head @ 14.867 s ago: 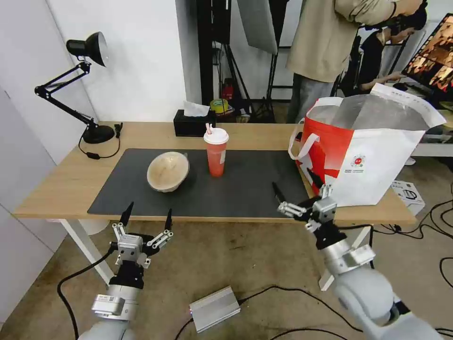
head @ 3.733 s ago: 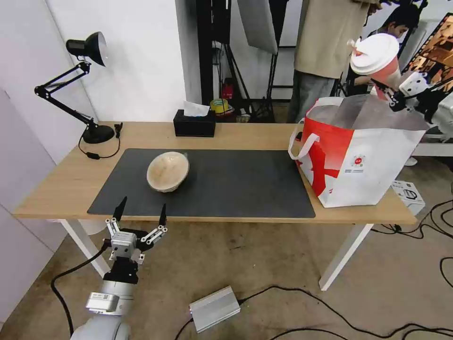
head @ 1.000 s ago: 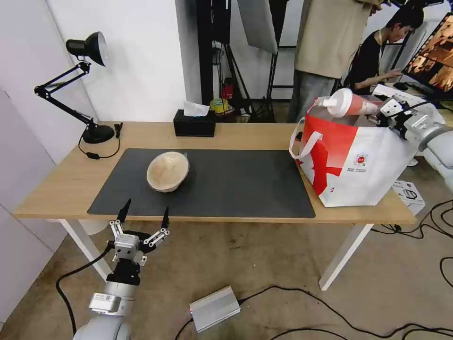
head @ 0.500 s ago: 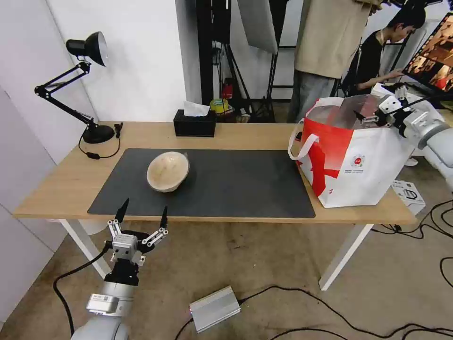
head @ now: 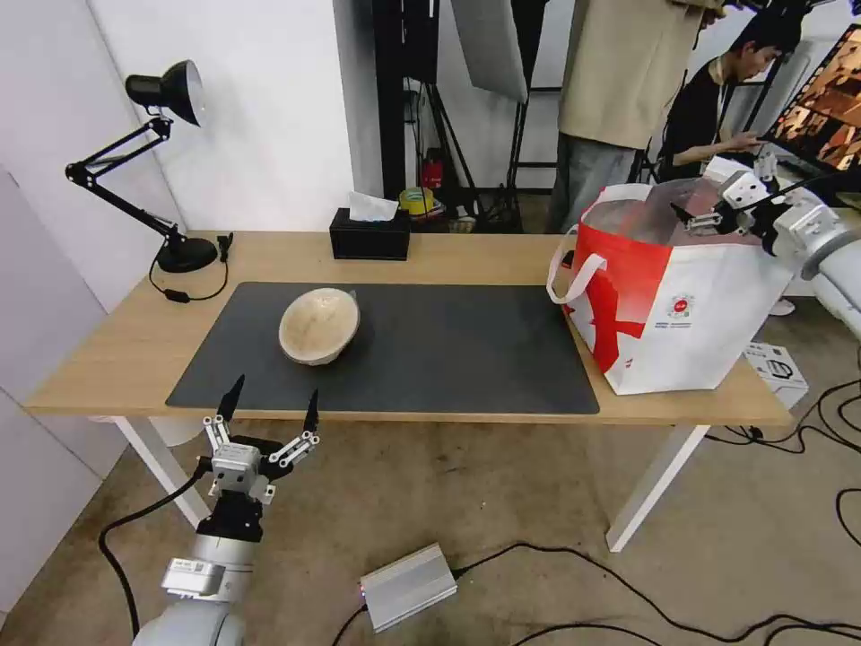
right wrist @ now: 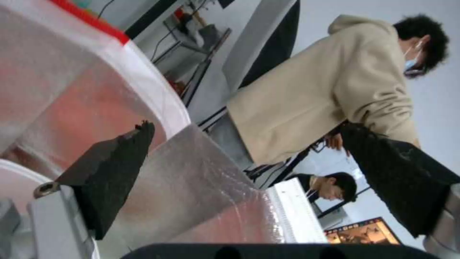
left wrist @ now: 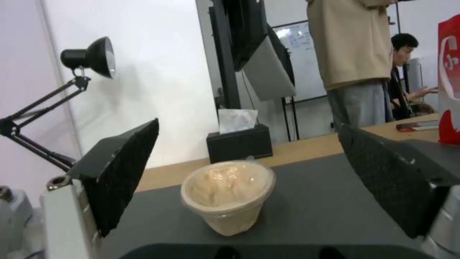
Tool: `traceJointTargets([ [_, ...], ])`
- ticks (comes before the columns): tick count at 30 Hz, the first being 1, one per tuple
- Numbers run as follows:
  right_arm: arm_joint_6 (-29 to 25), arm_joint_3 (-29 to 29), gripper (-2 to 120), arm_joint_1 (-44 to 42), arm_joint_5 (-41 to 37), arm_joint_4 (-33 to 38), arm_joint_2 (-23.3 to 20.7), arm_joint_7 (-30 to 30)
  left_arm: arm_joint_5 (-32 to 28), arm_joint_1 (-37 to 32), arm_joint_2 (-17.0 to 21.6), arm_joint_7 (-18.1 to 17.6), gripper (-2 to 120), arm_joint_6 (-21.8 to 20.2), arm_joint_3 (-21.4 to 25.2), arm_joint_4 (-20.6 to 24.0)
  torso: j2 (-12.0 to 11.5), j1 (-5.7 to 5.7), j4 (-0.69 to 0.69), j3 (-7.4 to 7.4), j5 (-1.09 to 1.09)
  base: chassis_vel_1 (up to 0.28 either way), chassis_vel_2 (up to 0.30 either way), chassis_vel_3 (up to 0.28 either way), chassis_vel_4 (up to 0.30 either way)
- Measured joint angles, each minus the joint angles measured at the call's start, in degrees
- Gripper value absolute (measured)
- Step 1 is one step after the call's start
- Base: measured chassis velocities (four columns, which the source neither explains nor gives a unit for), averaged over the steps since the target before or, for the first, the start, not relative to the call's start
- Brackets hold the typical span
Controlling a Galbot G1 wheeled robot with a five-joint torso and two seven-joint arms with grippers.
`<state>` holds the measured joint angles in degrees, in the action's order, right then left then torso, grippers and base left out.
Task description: Pick up the trash from the table and place it into the takeout bag.
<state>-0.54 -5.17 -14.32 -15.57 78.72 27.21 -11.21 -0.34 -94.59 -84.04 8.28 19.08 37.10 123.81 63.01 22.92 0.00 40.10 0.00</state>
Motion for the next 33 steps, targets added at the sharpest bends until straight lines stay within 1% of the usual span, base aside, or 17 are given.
traceJointTargets([
  [8, 1.58, 0.77, 99, -0.66, -3.34, 4.67, -2.58, 1.54, -0.24, -0.17, 0.76, -0.04, 100, 0.02, 0.1, 0.46, 0.01, 0.0, 0.0, 0.0, 0.0, 0.0, 0.0, 0.0, 0.0],
  [13, 3.3, 1.08, 99, -1.27, -7.23, 9.16, -4.8, 3.17, -0.59, 0.24, 1.0, -0.06, 100, -0.03, 0.65, 0.69, 0.0, 0.0, -0.01, 0.0, 0.0, 0.0, 0.0, 0.0, 0.0],
  [14, 3.3, 1.08, 99, -1.27, -7.23, 9.16, -4.8, 3.17, -0.59, 0.24, 1.0, -0.06, 100, -0.03, 0.65, 0.69, 0.0, 0.0, -0.01, 0.0, 0.0, 0.0, 0.0, 0.0, 0.0],
  [18, 4.46, 1.41, 99, -1.5, -9.79, 11.76, -5.69, 4.73, -0.73, 0.16, 1.31, -0.07, 100, -0.11, 0.76, 1.02, 0.0, 0.0, 0.0, 0.0, 0.0, 0.0, 0.0, 0.0, 0.0],
  [21, 5.25, 2.19, 99, -2.19, -12.84, 15.25, -6.35, 7.4, -0.74, -0.21, 1.38, -0.09, 100, -0.14, 0.79, 1.51, 0.01, 0.0, 0.0, 0.0, -0.01, 0.0, 0.0, 0.0, 0.0],
  [26, 6.38, 3.41, 99, -4.19, -16.85, 19.87, -6.46, 10.5, -0.69, -0.72, 1.22, -0.11, 100, -0.15, 1.12, 2.14, 0.01, 0.0, 0.0, 0.0, -0.01, 0.0, 0.0, 0.0, 0.0],
  [27, 6.38, 3.41, 99, -4.19, -16.85, 19.87, -6.46, 10.5, -0.69, -0.72, 1.22, -0.11, 100, -0.15, 1.12, 2.14, 0.01, 0.0, 0.0, 0.0, -0.01, 0.0, 0.0, 0.0, 0.0],
  [31, 6.98, 3.88, 99, -5.83, -19.8, 23.38, -5.11, 13.79, -0.51, -1.19, 0.7, -0.14, 100, -0.21, 1.62, 3.05, 0.01, 0.0, 0.01, 0.0, 0.0, 0.0, 0.0, 0.0, 0.0],
  [33, 7.0, 4.14, 99, -6.23, -19.99, 23.86, -4.79, 14.24, -0.49, -1.21, 0.66, -0.15, 100, -0.25, 1.69, 3.22, 0.01, 0.0, 0.01, 0.0, -0.01, 0.0, 0.0, 0.0, 0.0],
])
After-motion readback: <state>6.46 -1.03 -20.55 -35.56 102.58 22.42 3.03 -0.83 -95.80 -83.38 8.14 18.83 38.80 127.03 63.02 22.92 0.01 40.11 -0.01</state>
